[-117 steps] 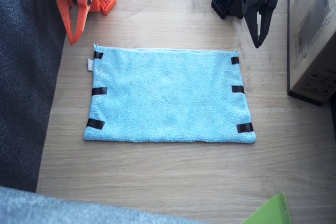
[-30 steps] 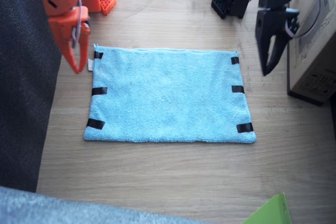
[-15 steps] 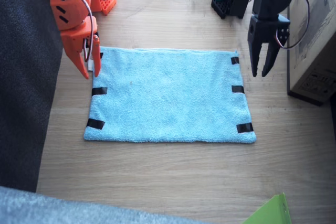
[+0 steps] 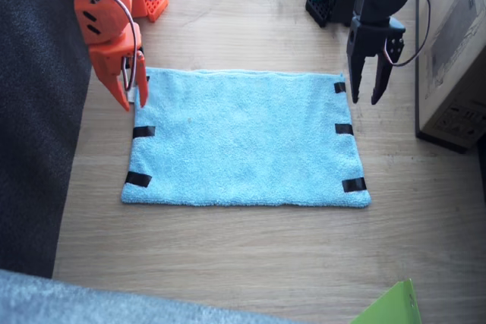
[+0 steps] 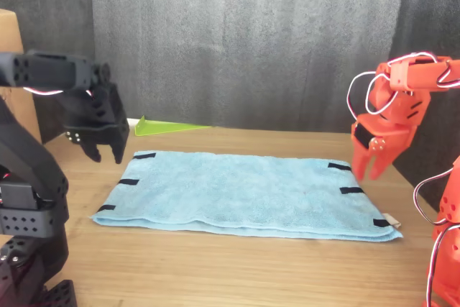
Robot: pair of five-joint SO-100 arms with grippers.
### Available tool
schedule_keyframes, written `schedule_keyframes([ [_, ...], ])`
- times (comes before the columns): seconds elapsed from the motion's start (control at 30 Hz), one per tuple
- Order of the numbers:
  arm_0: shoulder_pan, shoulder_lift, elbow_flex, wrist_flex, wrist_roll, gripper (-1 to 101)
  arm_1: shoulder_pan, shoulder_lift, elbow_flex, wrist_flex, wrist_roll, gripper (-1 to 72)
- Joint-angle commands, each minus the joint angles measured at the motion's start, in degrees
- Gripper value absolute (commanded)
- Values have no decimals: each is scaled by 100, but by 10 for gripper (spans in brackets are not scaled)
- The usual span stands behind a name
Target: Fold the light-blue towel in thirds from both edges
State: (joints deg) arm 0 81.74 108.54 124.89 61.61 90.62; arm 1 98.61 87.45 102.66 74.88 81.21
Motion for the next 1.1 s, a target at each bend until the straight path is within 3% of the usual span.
schedule_keyframes([
  [0.0, 176, 290, 88, -53, 26, 213, -26, 360, 167, -149, -44, 173],
  [0.07, 193, 246, 97, -79, 18, 213, -18, 413, 290, -185, -97, 215],
  [0.33, 193, 246, 88, -79, 0, 239, -105, 545, 501, -316, -79, 247],
  [1.07, 299, 545, 352, -97, 18, 231, -202, 35, 598, -439, -176, 251],
])
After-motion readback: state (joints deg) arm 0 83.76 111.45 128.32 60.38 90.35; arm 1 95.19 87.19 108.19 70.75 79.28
